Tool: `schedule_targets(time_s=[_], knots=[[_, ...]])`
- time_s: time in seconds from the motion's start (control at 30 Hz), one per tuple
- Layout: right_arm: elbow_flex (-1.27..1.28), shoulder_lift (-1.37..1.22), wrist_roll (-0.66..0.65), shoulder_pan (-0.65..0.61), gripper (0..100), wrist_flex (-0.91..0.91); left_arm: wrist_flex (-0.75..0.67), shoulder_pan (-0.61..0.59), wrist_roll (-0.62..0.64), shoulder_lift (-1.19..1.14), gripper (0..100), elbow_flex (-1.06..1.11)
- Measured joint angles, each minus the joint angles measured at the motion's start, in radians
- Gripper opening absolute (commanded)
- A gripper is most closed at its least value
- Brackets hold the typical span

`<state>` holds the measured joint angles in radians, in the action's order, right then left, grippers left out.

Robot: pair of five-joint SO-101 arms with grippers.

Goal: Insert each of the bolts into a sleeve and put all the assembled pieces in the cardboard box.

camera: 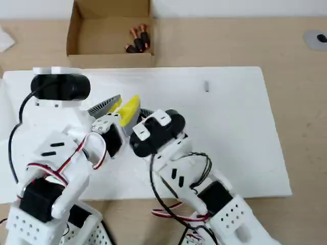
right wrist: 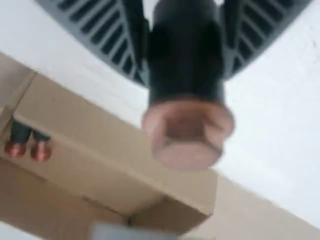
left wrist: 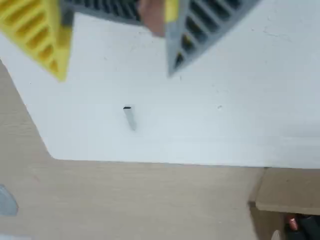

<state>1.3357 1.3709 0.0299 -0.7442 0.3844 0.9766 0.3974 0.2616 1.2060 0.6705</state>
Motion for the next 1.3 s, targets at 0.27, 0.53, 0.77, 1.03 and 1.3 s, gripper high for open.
schedule_targets(time_s=[0.27, 0.53, 0.77, 1.03, 1.3], knots=[[0.000, -0.021, 0.000, 0.005, 0.9, 0.000, 0.152, -0.040, 0.028, 0.003, 17, -0.126], [-0.273, -0.425, 0.078, 0.117, 0.9, 0.035, 0.157, -0.419, -0.040, 0.006, 0, -0.158], [-0.775, -0.939, 0.081, 0.146, 0.9, 0.043, 0.158, -0.474, -0.204, 0.006, 0, -0.069], [-1.361, -1.475, 0.028, 0.206, 0.9, 0.044, 0.132, -0.476, -0.241, 0.008, 0, 0.057], [-1.996, -2.074, -0.034, 0.242, 0.9, 0.186, 0.064, -0.476, -0.261, 0.008, 0, 0.181]])
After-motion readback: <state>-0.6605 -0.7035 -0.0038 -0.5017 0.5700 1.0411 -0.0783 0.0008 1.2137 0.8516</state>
